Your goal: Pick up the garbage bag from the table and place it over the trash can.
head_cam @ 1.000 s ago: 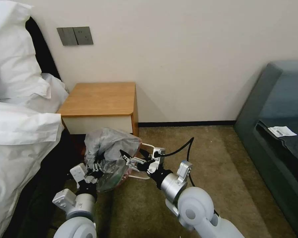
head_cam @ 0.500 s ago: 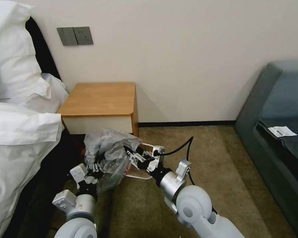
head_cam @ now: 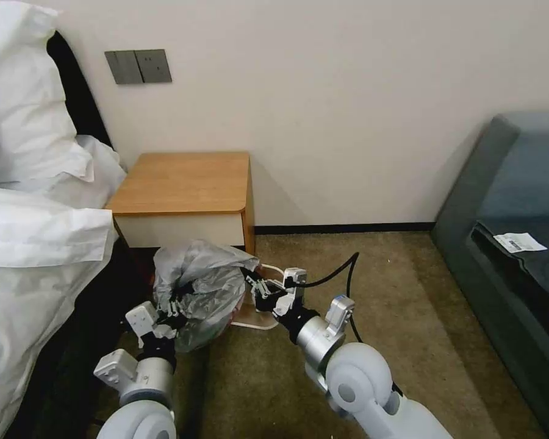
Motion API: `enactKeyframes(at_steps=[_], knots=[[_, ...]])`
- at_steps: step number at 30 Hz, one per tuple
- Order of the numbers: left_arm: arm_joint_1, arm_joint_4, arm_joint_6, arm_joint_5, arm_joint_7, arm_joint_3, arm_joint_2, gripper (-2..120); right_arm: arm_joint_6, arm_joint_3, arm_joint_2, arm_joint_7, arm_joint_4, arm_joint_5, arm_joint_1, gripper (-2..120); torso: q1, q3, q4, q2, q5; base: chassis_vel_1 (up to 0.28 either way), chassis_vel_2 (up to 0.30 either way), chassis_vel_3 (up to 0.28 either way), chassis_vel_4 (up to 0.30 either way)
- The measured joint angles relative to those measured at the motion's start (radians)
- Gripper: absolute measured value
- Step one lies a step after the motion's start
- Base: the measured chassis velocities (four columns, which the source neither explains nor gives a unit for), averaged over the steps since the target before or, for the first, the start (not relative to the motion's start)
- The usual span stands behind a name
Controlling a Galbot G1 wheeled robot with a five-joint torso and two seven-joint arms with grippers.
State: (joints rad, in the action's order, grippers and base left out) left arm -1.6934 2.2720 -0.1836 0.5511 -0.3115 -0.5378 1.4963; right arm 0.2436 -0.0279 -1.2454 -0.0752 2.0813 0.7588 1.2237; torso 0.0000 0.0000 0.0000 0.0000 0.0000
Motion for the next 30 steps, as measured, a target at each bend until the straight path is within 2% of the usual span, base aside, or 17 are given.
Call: enactKeyframes(at_steps=[16, 30], knots=[[0.015, 0.001, 0.002, 0.036, -0.005, -0.019, 0.003, 9, -0.022, 0.079, 0.064, 0.017, 0.049, -0.029, 0.076, 0, 0.0, 0.0, 0.0, 0.0, 0.0, 0.0, 0.0, 0.0, 0.0], [0.046, 0.001, -0.006, 0.089, -0.014, -0.034, -0.003, 9, -0.042, 0.112, 0.08, 0.029, 0.074, -0.079, 0.129, 0, 0.0, 0.0, 0.0, 0.0, 0.0, 0.0, 0.0, 0.0, 0.0]])
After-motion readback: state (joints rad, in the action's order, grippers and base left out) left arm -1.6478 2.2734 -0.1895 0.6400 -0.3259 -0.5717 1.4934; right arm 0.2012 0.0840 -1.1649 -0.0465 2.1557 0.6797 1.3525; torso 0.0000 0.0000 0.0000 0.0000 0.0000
